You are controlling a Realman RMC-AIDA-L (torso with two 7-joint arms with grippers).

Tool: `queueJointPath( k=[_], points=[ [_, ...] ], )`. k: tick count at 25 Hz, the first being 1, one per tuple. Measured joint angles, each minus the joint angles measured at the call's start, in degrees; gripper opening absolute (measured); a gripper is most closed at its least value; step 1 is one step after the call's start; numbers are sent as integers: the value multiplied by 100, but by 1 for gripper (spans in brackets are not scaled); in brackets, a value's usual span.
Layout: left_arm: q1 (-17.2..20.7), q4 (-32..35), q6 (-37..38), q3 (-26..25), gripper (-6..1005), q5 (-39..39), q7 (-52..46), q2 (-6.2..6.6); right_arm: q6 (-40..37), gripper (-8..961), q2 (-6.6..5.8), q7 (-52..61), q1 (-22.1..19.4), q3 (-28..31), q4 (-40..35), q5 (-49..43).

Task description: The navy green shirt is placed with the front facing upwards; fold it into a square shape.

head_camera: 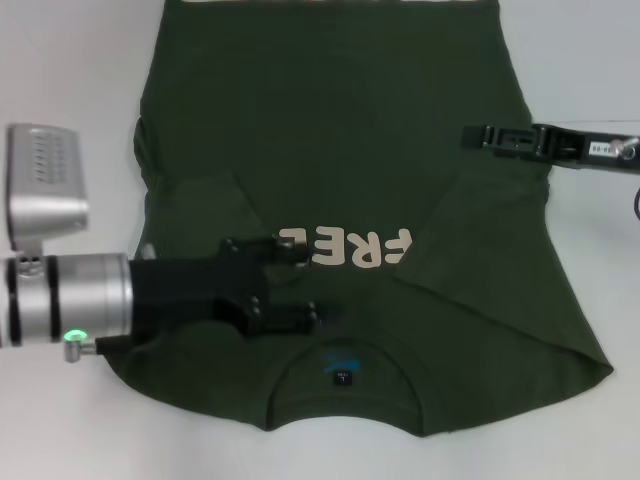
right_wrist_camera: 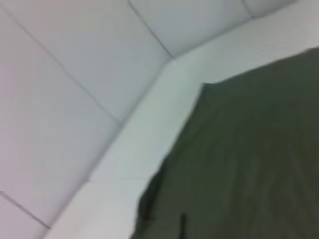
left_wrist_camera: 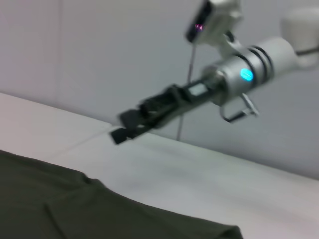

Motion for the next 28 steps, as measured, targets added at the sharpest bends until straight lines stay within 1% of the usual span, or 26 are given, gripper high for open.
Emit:
queueJointPath(
  k=[2,3,6,9,12,14,17,19,22,28],
  points=[
    [73,13,-6,-277,830,2,-120,3,-175,710,55,-349,-131,0,16,255],
    [73,13,-6,-277,830,2,-120,3,-253,731,100,-520,-196,1,17,358],
    [202,91,-92,-520,830,43,-328,13,-380,794,237,-858,-331,-2,23,476],
    [366,214,-191,-616,830,56,-498,29,-377,916,366,-1047,-375,-47,35,474],
    [559,403,-308,-741,830,86,-727,29,-362,915,439,-1151,-355,-80,93,459],
    [668,519,-374,-892,831,204,-964,26,-331,914,466,-1166,-323,-80,128,468],
    [797,607,-412,-1278,831,451,-1295,26,-255,912,493,-1166,-276,-80,152,494],
    [862,634,-412,-1468,831,536,-1429,28,-233,911,495,-1152,-247,-79,157,495],
    [1059,745,-413,-1832,831,720,-1734,28,-213,909,491,-1149,-212,-59,161,500],
    [1200,804,-412,-1965,831,944,-1891,8,-119,907,488,-1145,-161,-65,171,486]
  ],
)
